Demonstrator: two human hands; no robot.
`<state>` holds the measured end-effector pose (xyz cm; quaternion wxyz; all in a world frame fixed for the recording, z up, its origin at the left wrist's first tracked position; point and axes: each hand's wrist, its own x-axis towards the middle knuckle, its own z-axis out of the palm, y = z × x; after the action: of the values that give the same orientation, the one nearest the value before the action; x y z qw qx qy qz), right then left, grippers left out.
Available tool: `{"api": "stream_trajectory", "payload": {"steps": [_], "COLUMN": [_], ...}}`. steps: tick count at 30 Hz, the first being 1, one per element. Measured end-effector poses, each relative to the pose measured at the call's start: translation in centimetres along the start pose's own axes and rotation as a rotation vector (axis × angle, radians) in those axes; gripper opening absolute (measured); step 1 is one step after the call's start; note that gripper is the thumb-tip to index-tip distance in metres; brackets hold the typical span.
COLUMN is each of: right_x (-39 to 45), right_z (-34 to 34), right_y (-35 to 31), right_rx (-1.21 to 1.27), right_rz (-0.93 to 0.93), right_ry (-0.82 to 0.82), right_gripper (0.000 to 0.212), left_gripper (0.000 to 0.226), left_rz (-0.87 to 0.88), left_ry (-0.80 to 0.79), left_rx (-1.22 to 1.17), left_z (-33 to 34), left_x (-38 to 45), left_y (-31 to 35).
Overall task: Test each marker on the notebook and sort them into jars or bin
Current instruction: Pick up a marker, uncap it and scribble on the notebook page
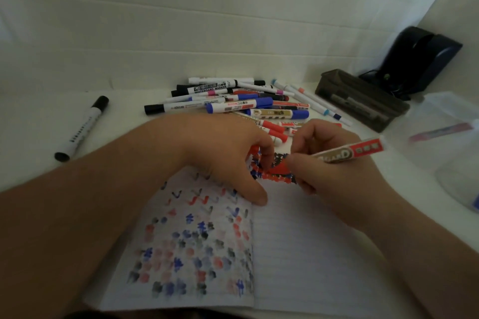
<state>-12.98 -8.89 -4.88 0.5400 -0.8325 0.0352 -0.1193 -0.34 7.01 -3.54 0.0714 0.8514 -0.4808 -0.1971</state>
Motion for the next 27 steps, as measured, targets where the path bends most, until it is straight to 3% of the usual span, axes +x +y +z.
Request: {"api": "stream_trajectory", "payload": {"steps": [10,27], "right_x": [0.20,0.03], "right_z": [0.63,0.51], "right_y": [0.34,0.44], "right_rx": [-0.090,-0.055], "right_rz": [0.152,0.159], "right_ry": [0.002,-0.010], "right_gripper": [0.031,0.026], "left_gripper": [0.056,0.058], "left_rz": [0.018,0.026], "left_ry": [-0.014,-0.016], "left_rx": [-0.030,-0.026], "left_z": [0.10,0.10], "left_x": [0.27,0.26], "left_y": [-0.40,-0.24]}}
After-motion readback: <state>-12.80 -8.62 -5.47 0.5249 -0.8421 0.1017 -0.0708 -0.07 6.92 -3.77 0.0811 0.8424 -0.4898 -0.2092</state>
